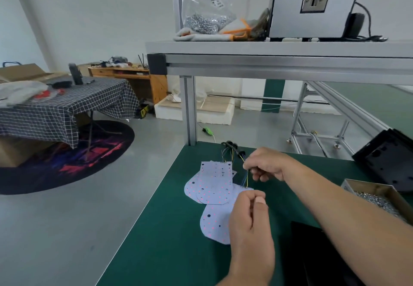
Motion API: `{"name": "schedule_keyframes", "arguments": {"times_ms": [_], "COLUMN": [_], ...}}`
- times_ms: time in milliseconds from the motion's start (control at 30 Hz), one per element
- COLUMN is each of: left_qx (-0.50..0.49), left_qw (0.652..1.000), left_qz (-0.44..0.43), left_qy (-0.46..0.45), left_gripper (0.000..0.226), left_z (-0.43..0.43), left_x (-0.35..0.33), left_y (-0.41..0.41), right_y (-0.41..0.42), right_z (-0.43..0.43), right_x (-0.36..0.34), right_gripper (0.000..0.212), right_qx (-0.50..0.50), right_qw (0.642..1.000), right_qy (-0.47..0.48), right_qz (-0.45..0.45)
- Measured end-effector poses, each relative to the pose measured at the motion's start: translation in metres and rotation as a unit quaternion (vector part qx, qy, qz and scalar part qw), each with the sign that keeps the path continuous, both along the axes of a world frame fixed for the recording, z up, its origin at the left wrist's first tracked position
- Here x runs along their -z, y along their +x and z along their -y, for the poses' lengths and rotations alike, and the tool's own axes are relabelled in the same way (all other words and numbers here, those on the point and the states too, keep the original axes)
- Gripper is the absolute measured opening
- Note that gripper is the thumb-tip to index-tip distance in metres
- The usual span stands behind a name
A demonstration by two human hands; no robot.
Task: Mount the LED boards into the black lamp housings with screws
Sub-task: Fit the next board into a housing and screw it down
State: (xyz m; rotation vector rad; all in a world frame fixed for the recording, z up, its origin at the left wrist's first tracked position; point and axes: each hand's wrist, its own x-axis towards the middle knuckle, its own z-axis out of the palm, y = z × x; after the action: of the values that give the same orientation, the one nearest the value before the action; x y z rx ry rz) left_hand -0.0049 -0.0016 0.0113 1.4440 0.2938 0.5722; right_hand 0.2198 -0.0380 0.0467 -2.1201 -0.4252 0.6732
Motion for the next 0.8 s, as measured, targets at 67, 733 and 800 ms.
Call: {"name": "schedule_keyframes", "arguments": {"times_ms": [67,733,800], "left_qx": [-0.009,0.044,0.055], "left_qw": [1.000,0.906,0.886], "left_qz": [0.003,-0.002,0.039], "left_qy": [0.022,0.421,0.459], "left_gripper": [0.023,0.015,0.014], "left_z": [0.002,0.004,0.009], "left_x": [0.000,-0.003,-0.005], "left_y": [-0.002,-0.011,-0.016], "right_y": [-0.007,-0.071,-0.071], "right_z": [0.012,0.102,0.093], "right_x": [-0.001,-0.037,-0.032], "right_gripper": [0.018,0.070,0.078], "right_qx": [-0.019,-0.053,0.003], "right_qw": [1.000,0.994,0.994], "right_qy": [0.017,0.092,0.112], "right_qz": [0.001,0.022,-0.020]}}
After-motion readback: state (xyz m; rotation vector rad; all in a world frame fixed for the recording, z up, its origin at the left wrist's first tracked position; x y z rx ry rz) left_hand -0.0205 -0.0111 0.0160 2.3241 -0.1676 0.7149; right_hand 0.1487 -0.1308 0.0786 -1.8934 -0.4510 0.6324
